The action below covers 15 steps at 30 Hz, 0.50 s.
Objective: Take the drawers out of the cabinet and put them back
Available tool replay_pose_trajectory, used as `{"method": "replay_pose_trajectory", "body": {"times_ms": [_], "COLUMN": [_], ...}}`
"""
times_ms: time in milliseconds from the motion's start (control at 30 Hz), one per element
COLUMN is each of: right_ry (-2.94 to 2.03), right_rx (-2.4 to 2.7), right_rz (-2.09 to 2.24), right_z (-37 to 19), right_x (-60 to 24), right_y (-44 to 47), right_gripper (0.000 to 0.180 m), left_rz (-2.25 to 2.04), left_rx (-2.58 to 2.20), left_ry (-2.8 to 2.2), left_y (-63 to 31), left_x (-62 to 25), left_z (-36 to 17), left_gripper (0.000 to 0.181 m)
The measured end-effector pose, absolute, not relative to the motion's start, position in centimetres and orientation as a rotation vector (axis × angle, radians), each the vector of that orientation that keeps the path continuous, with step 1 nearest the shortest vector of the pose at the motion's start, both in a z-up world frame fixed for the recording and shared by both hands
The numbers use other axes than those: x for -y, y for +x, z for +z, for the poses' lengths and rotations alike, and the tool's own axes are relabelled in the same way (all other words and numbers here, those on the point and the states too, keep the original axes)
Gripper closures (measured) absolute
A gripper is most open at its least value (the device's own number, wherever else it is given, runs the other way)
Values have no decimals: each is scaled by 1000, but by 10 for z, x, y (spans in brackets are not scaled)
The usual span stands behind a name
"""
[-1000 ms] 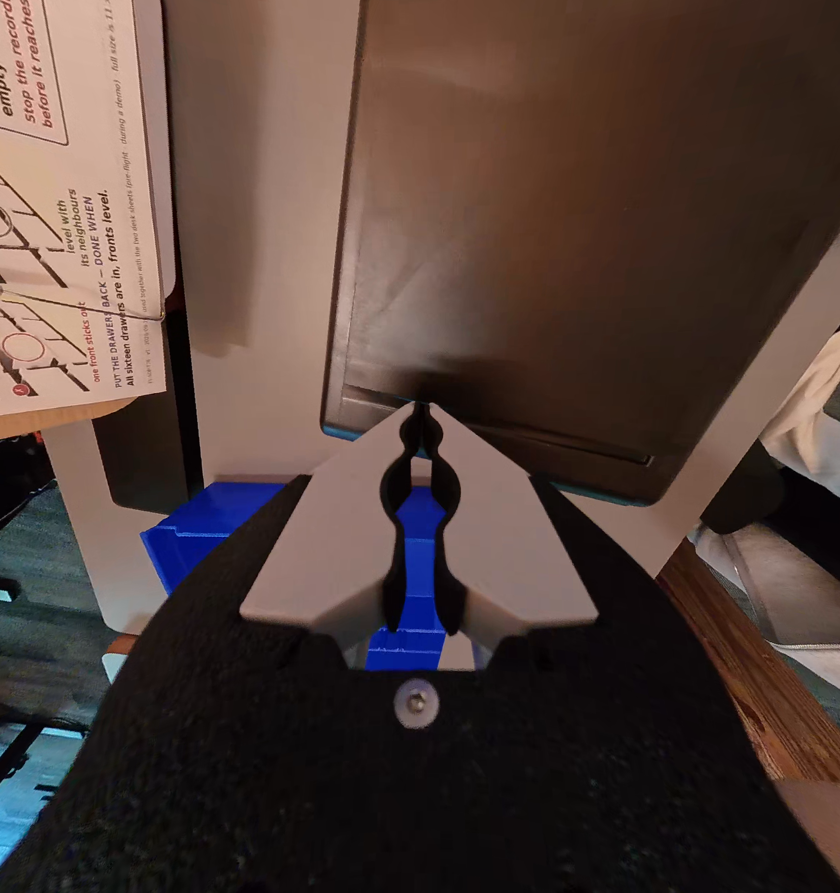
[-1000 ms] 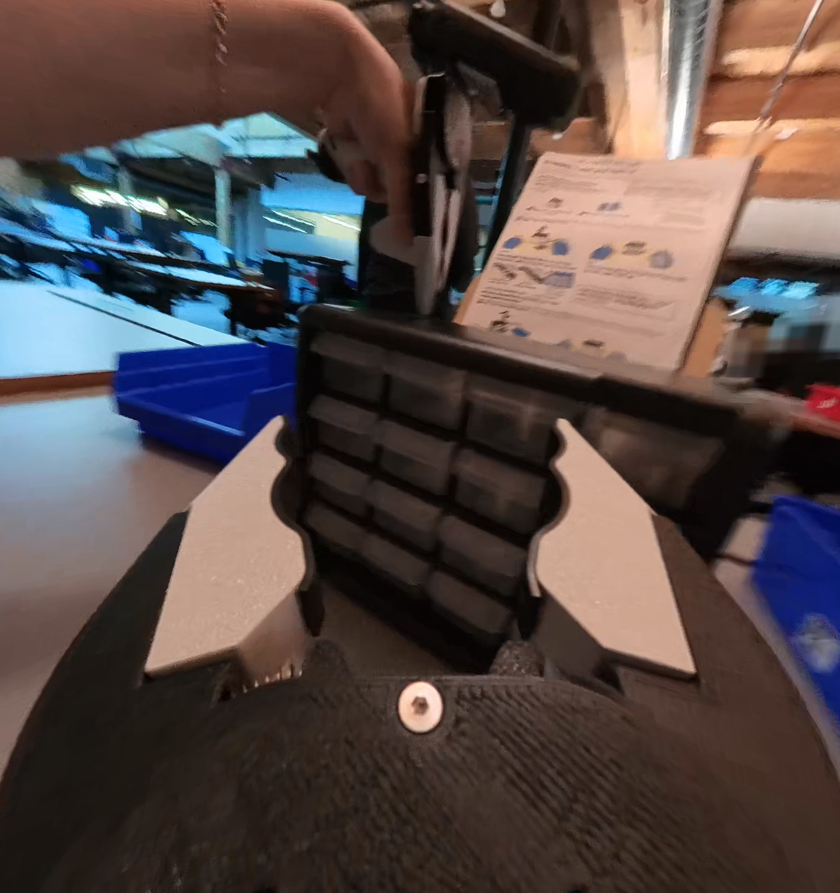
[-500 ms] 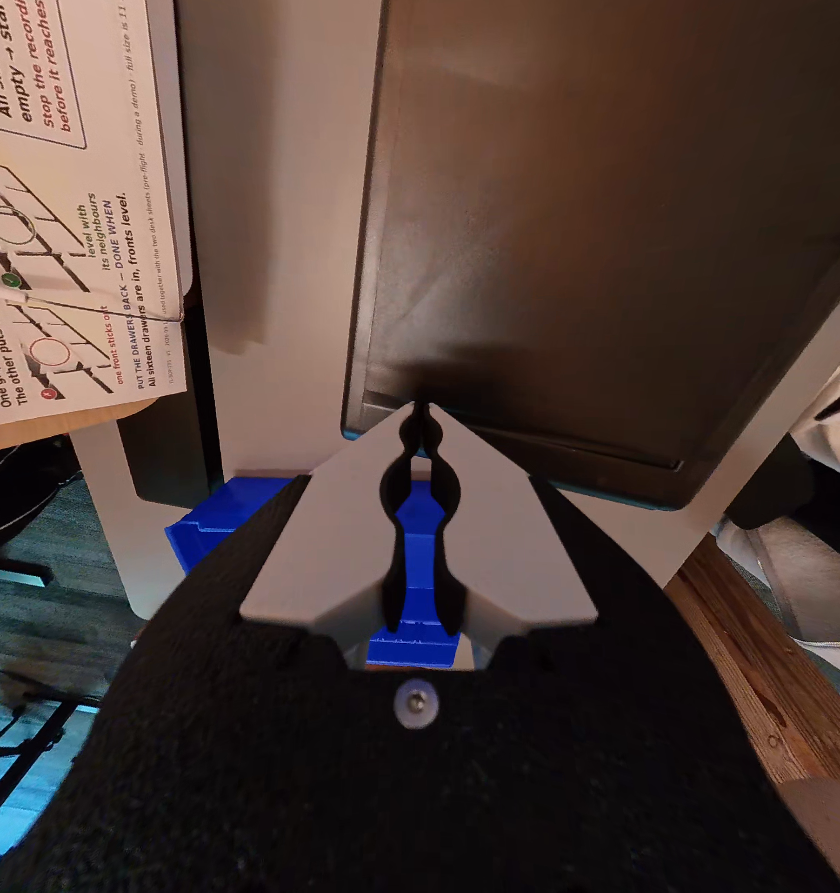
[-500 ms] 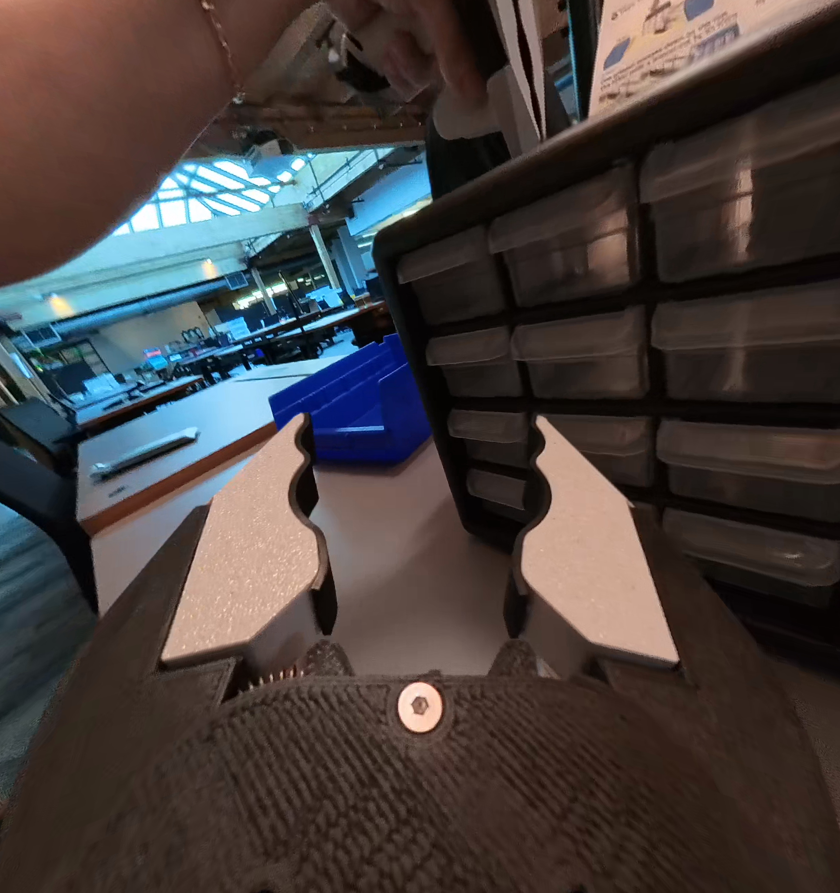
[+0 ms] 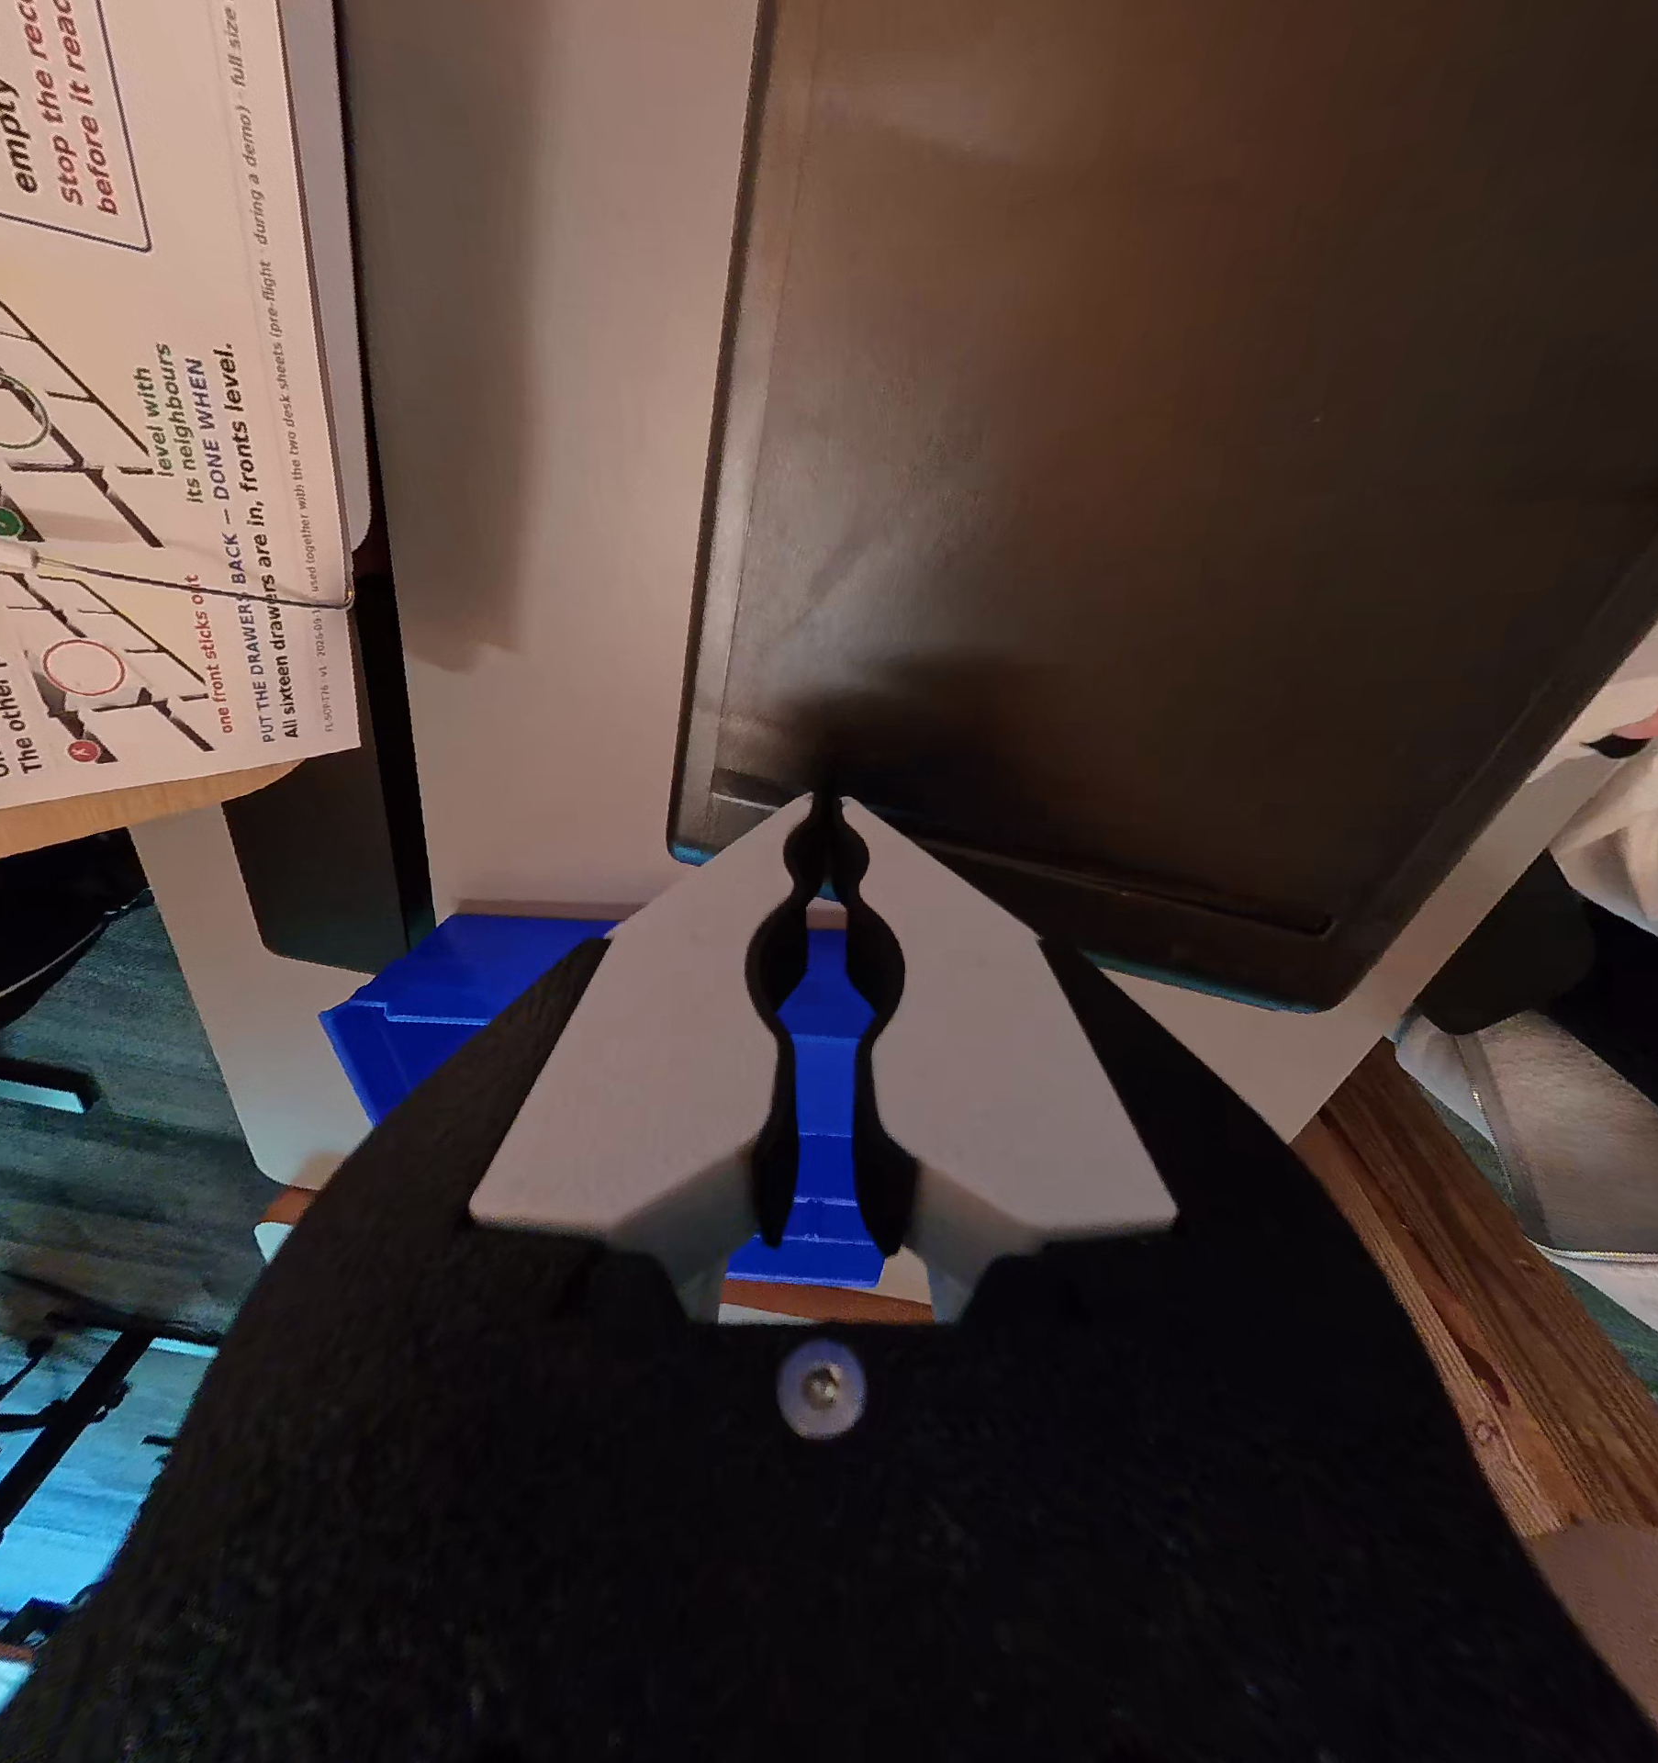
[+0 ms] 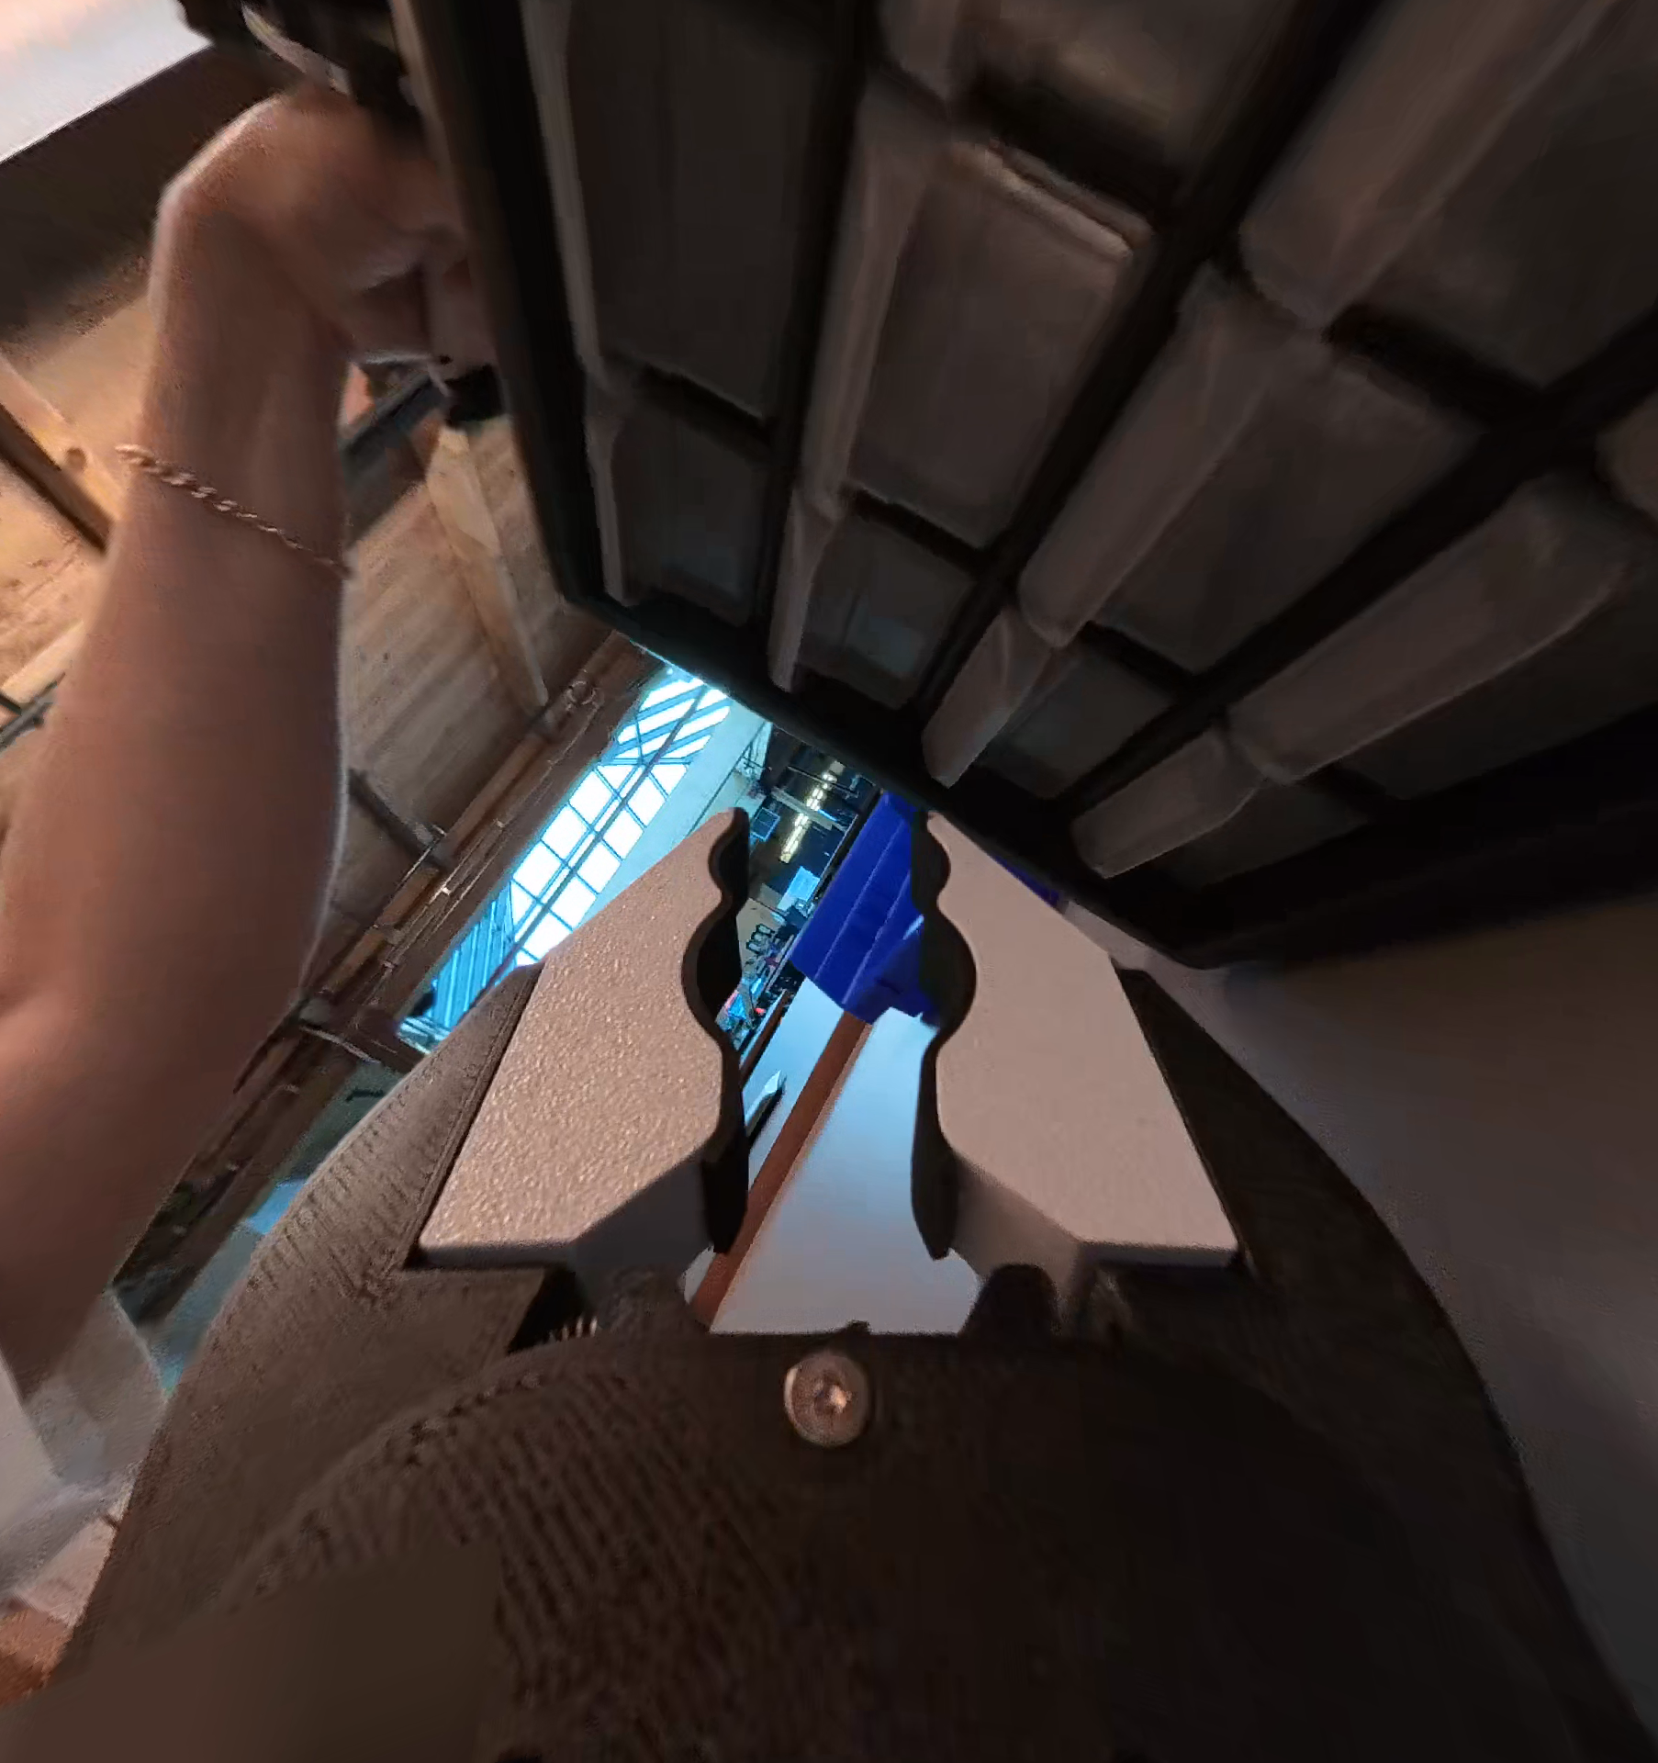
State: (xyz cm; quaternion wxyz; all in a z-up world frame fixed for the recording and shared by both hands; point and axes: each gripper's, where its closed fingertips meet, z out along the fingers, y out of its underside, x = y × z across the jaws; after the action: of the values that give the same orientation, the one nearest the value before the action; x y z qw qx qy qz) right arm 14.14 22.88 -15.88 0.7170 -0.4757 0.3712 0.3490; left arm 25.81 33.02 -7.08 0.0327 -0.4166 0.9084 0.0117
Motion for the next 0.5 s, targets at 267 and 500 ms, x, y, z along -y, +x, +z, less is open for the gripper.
{"method": "replay_pose_trajectory", "body": {"times_ms": [267,500], "right_ry": [-892,-832], "right_rx": [-946,-957], "right_rz": [843,829], "right_z": [-166,-165], "right_x": [-245,-248], "right_y": [158,167], "right_gripper": [161,175], "left_rz": [191,277], "left_rx": [-2788,-2797], "left_ry": [-1213,-1173], "left_y": [258,258], "left_x": [-331,-331], "left_z": [-71,-71], "left_gripper": [181,181]}}
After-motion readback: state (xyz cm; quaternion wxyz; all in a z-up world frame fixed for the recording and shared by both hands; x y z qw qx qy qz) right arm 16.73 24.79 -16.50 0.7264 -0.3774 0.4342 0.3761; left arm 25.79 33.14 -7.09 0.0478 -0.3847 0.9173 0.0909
